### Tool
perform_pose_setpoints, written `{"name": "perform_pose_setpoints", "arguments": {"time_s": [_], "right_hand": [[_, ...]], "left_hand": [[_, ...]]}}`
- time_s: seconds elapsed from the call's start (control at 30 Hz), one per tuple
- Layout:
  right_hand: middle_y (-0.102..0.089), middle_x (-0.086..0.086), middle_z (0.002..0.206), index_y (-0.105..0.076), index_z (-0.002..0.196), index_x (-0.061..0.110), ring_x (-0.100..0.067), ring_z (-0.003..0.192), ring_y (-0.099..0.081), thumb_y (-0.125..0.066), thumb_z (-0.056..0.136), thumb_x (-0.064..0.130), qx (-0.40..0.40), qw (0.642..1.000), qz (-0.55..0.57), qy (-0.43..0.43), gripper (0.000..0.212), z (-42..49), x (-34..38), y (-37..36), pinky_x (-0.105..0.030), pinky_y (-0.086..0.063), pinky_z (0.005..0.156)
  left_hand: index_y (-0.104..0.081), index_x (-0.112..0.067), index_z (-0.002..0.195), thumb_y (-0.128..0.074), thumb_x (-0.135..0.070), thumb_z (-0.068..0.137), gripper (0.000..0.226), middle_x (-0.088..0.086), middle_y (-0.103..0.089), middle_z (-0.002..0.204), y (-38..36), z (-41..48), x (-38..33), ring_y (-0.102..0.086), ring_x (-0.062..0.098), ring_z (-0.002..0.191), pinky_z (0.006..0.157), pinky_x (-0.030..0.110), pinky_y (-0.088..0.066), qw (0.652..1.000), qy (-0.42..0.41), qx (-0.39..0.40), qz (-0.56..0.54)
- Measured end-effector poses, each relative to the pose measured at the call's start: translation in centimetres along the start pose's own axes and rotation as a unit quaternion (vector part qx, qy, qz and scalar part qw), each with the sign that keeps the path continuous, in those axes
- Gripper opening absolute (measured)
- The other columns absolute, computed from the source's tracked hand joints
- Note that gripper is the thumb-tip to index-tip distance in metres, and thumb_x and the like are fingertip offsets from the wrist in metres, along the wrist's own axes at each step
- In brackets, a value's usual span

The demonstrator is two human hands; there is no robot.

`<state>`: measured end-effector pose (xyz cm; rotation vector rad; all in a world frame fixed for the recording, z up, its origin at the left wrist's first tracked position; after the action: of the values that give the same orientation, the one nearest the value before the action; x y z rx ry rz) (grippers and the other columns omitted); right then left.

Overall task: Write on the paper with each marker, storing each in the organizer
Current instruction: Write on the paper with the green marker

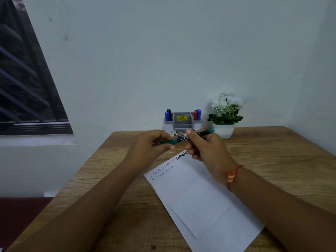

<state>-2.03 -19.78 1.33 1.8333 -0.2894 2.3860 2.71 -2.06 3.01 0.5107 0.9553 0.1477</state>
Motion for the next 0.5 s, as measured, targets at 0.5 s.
{"name": "perform_pose_setpoints", "arguments": {"time_s": [0.5], "right_hand": [[-0.076,-0.003,0.078,-0.071,0.103,0.007,-0.007,0.067,-0.068,-0.062,0.098,0.033,0.070,0.994,0.042,-0.067,0.028,0.18,-0.14,-0.62,-0.020,-0.054,0.058]], "left_hand": [[-0.074,-0.014,0.085,-0.082,-0.004,0.073,0.017,-0.004,-0.075,0.079,0.34,-0.45,-0.16,-0.068,0.004,0.073,0.068,0.016,-0.054,0.991,0.062,-0.035,-0.110]]}}
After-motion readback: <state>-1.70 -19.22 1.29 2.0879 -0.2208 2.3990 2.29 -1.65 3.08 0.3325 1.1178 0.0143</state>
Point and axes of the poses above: each hand's wrist, its own z-axis towards the middle knuckle, its own y-axis out of the back of the hand, x = y × z, the point moved 3 cm from there along z, towards the middle knuckle
